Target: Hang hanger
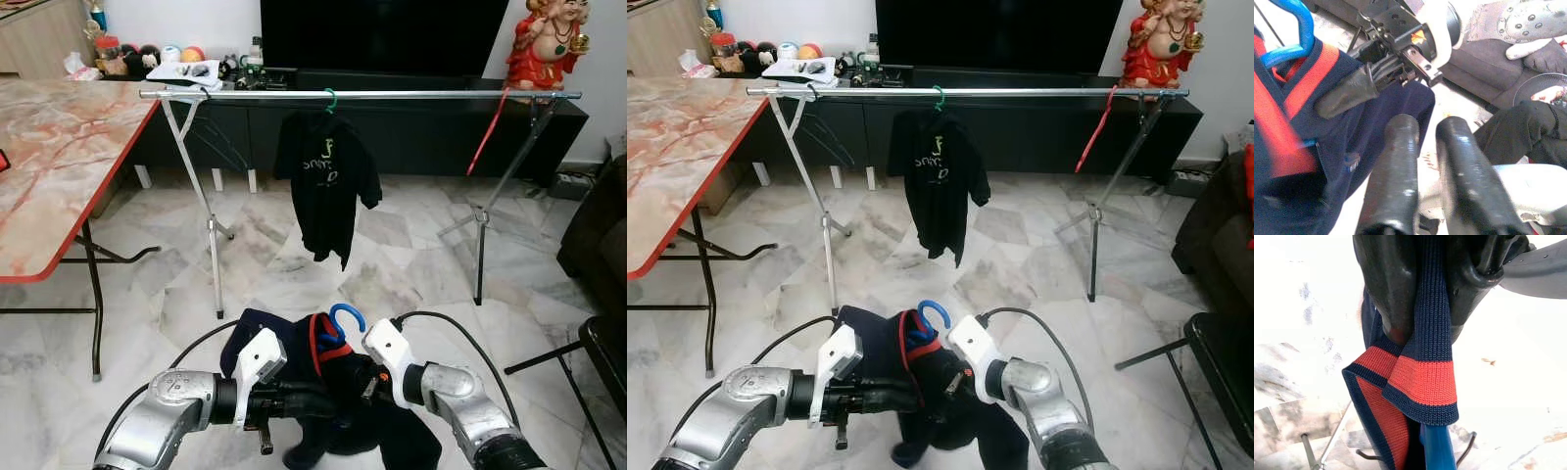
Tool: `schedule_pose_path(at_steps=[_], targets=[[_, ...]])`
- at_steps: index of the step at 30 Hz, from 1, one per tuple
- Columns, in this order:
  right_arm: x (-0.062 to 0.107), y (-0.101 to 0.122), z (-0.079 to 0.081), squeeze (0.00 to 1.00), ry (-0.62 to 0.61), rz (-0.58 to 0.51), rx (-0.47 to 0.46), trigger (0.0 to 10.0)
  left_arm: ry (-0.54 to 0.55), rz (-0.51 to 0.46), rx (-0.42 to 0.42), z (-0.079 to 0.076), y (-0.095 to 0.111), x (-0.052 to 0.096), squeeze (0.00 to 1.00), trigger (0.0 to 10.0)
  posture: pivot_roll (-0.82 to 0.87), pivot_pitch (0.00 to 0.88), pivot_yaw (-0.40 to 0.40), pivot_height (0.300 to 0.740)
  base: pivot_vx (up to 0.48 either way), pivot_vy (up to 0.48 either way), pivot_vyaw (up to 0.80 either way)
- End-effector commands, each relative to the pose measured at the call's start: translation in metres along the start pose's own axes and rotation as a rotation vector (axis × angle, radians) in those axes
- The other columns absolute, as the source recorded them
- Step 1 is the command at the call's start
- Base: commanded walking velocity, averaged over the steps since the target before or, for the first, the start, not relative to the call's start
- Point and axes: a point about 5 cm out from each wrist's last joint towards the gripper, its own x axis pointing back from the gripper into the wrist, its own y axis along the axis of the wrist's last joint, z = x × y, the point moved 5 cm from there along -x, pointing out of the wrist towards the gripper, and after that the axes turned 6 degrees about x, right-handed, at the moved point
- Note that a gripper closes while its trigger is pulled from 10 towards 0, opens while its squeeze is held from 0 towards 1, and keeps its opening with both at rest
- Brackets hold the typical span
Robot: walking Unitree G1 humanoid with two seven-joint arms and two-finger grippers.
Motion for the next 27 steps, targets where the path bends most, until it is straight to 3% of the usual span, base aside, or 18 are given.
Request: schedule_pose_path(at_steps=[1, 5, 9, 12, 16, 27], targets=[[0.002, 0.013, -0.01, 0.0, -0.033, -0.042, 0.024, 0.0, -0.015, 0.024, -0.007, -0.003, -0.002, 0.001, 1.0, 10.0, 0.12, 0.061, -0.021, 0.74, 0.0, 0.0, 0.0], [0.003, 0.013, -0.009, 0.0, -0.018, -0.042, 0.048, 0.0, 0.019, 0.041, -0.027, 0.0, -0.004, 0.004, 1.0, 10.0, 0.12, 0.062, -0.021, 0.74, 0.0, 0.0, 0.0], [0.008, 0.005, 0.0, 0.0, 0.081, -0.009, 0.135, 0.0, 0.109, 0.032, -0.054, 0.015, 0.001, 0.008, 1.0, 10.0, 0.12, 0.06, -0.022, 0.74, 0.0, 0.0, 0.0], [0.019, -0.009, 0.005, 0.0, 0.175, 0.065, 0.246, 0.0, 0.1, 0.04, -0.071, 0.016, 0.004, 0.013, 1.0, 10.0, 0.12, 0.057, -0.023, 0.74, 0.0, 0.0, 0.0], [0.032, -0.023, 0.007, 0.0, 0.261, 0.129, 0.298, 0.0, 0.108, 0.049, -0.104, 0.018, 0.007, 0.017, 1.0, 10.0, 0.12, 0.053, -0.025, 0.74, 0.0, 0.0, 0.0], [0.04, -0.031, 0.004, 0.0, 0.287, 0.174, 0.336, 0.0, 0.084, 0.062, -0.127, 0.015, 0.01, 0.02, 1.0, 10.0, 0.12, 0.049, -0.028, 0.74, 0.0, 0.0, 0.0]])
